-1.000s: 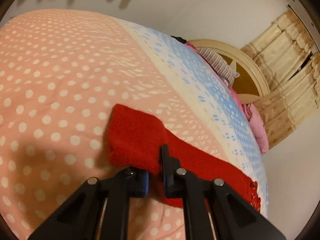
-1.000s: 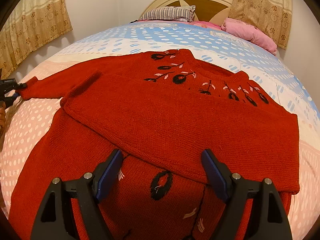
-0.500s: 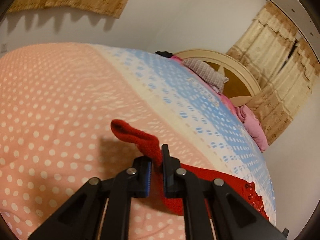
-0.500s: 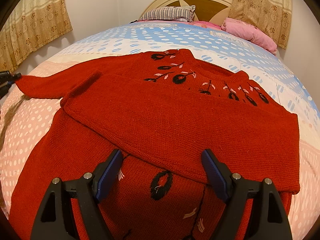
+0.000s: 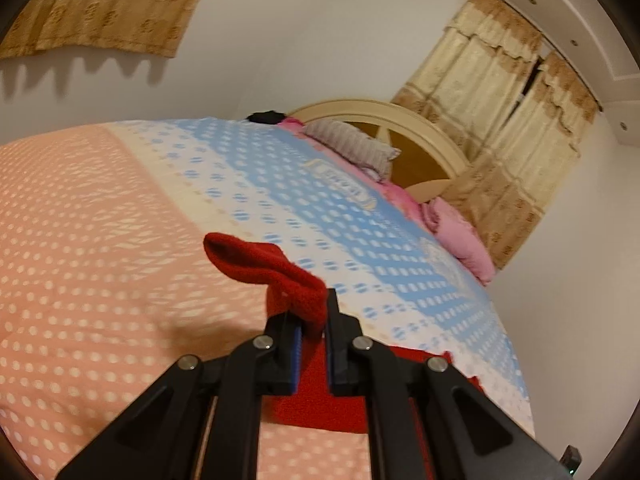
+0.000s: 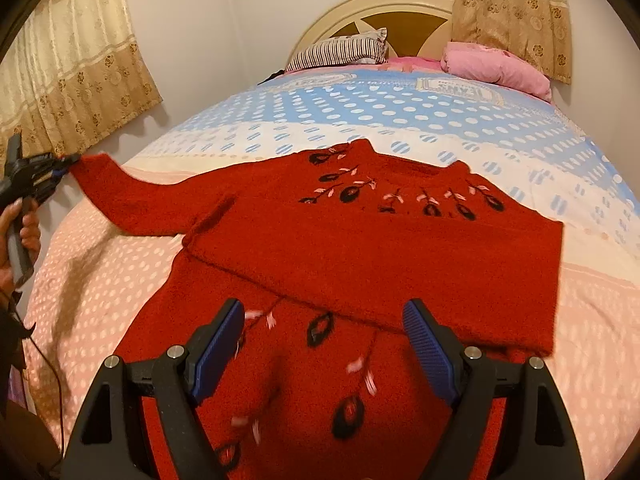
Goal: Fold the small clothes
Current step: 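Lift the sleeve with the left gripper and fold it across the body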
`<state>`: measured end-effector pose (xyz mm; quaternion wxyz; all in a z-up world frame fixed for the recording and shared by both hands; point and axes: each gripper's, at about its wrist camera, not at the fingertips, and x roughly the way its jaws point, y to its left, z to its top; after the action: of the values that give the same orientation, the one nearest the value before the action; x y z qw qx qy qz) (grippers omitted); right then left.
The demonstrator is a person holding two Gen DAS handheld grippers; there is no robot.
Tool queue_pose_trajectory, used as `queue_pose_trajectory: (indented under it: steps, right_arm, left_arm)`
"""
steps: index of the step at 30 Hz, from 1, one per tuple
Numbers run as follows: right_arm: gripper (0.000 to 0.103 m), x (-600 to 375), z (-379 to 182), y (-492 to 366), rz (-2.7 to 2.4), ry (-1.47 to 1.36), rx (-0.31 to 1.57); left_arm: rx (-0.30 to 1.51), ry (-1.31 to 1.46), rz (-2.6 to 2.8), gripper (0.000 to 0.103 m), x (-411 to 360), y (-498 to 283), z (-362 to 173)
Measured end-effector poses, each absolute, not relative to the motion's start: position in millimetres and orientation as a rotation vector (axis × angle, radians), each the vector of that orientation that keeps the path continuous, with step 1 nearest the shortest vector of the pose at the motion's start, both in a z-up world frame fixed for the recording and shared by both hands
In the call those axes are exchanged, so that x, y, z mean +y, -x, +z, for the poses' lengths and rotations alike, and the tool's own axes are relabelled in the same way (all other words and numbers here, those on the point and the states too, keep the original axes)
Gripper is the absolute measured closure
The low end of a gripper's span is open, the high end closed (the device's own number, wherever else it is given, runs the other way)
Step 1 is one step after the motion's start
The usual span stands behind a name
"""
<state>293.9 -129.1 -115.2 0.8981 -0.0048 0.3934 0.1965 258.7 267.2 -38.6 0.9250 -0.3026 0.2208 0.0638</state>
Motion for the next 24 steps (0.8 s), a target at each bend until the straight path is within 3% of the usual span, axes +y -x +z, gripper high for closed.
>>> queue_pose_trajectory:
  steps: [24]
  right_arm:
    - [0.021,-213.9,-126.9,-200.6,0.323,-0.093,0.776]
  left_arm:
    - [0.397,0.585,-0.157,0.094,132.6,-303.9,33.7]
